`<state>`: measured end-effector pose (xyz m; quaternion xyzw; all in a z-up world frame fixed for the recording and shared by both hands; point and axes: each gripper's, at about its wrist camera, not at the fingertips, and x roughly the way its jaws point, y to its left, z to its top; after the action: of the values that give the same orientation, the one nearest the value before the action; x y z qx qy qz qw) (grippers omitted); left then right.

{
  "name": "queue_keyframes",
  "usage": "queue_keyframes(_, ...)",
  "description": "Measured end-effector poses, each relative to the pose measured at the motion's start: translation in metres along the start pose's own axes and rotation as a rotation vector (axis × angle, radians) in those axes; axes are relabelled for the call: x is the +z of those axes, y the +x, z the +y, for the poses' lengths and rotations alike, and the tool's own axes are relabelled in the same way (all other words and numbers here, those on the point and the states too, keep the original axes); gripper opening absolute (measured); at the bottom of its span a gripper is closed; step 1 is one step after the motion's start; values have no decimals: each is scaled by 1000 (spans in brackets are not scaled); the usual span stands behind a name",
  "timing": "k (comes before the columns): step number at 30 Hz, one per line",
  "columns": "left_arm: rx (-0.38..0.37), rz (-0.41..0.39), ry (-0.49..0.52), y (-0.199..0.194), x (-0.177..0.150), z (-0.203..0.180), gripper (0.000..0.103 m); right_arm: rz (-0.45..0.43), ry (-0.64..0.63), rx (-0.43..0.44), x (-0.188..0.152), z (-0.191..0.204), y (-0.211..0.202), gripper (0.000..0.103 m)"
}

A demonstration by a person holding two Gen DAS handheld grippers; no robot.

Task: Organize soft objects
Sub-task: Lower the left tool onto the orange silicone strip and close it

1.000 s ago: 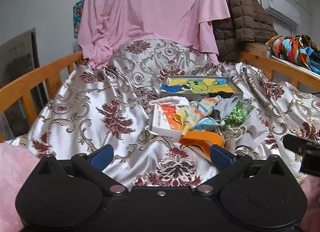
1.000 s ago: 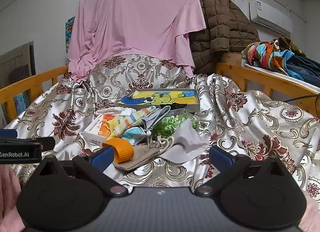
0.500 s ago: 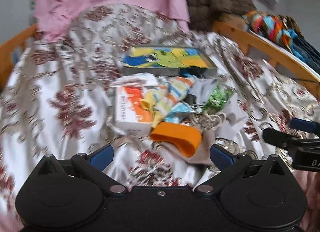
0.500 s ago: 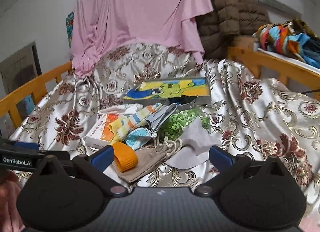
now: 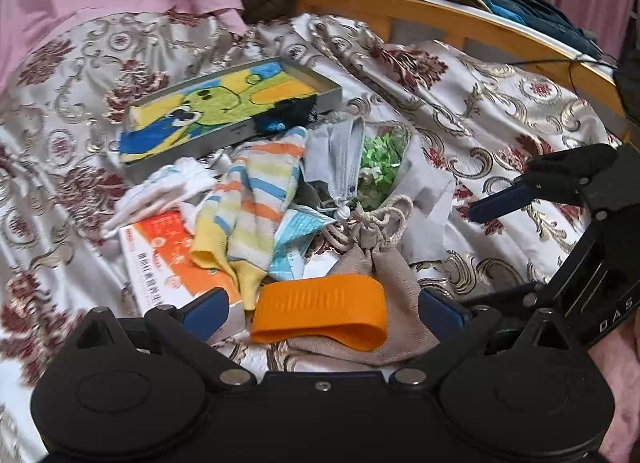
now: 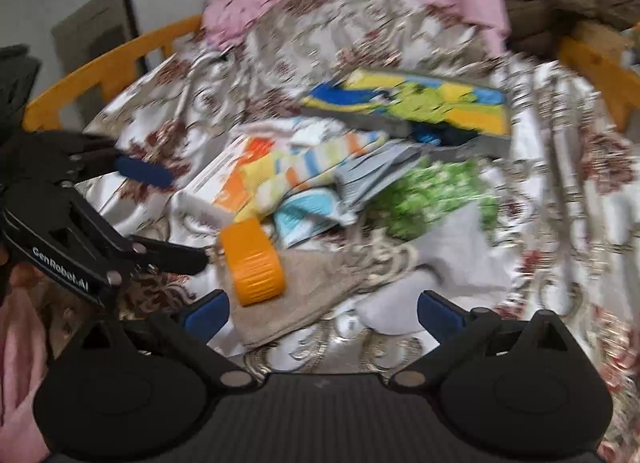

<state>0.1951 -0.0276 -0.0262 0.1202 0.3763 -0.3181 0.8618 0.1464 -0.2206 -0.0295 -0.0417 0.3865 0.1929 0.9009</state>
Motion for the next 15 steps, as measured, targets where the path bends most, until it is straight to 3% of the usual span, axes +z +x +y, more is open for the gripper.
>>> queue_keyframes(4,-58,17,13,16,-3,9,99,56,-32,68,-1,0,22,93)
queue_keyframes(15,-78,77,105,42,-4,7,87,159,-91,67,-6,2,46,88)
